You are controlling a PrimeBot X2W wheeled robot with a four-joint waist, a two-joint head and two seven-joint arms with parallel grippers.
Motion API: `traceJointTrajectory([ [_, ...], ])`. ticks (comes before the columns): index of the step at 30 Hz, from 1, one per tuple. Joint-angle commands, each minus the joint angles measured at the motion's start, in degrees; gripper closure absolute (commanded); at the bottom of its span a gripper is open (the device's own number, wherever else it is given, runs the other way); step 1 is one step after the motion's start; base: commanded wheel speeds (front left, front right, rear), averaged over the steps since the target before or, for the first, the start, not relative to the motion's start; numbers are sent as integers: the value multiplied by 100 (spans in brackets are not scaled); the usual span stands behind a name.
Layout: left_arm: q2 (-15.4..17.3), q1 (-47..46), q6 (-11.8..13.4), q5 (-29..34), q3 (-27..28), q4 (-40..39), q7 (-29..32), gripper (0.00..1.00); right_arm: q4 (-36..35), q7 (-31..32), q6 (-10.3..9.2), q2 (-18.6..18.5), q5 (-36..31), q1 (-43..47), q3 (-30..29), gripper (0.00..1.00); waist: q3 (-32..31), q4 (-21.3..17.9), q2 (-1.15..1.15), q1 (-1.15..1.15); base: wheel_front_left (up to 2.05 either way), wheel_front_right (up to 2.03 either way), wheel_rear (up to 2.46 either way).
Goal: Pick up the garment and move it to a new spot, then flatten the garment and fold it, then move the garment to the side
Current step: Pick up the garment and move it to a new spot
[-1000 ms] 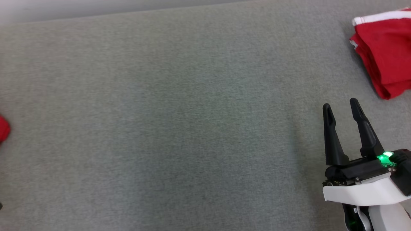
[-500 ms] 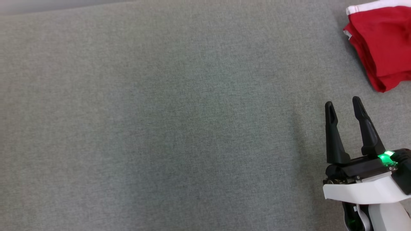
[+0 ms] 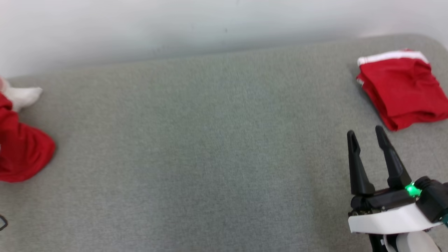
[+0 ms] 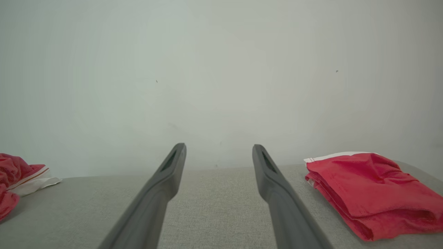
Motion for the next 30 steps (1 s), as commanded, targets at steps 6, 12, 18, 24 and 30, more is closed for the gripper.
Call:
traceJointTrajectory([
  [6,-296,-11,-100,247,-626,-516,-159,100,136,6,-11,24,121,336,14,0,-831,145,0,0,0,0,0],
  [12,-686,367,-103,-235,-1430,-1610,-11,100,151,6,-11,15,166,570,-36,0,-1332,55,0,0,0,0,0],
  [18,-784,863,-94,-846,-2003,-3248,359,100,43,6,-11,-70,148,575,-24,0,-1439,-106,0,0,0,0,0],
  [24,-1022,1584,-45,-1106,-2212,-4732,640,100,0,6,-11,-113,163,613,-30,0,-1407,-342,0,0,0,0,0],
  [30,-1490,2502,266,-775,-2745,-5534,333,100,-11,6,-11,-116,168,631,0,0,-1297,-583,0,0,0,0,0],
])
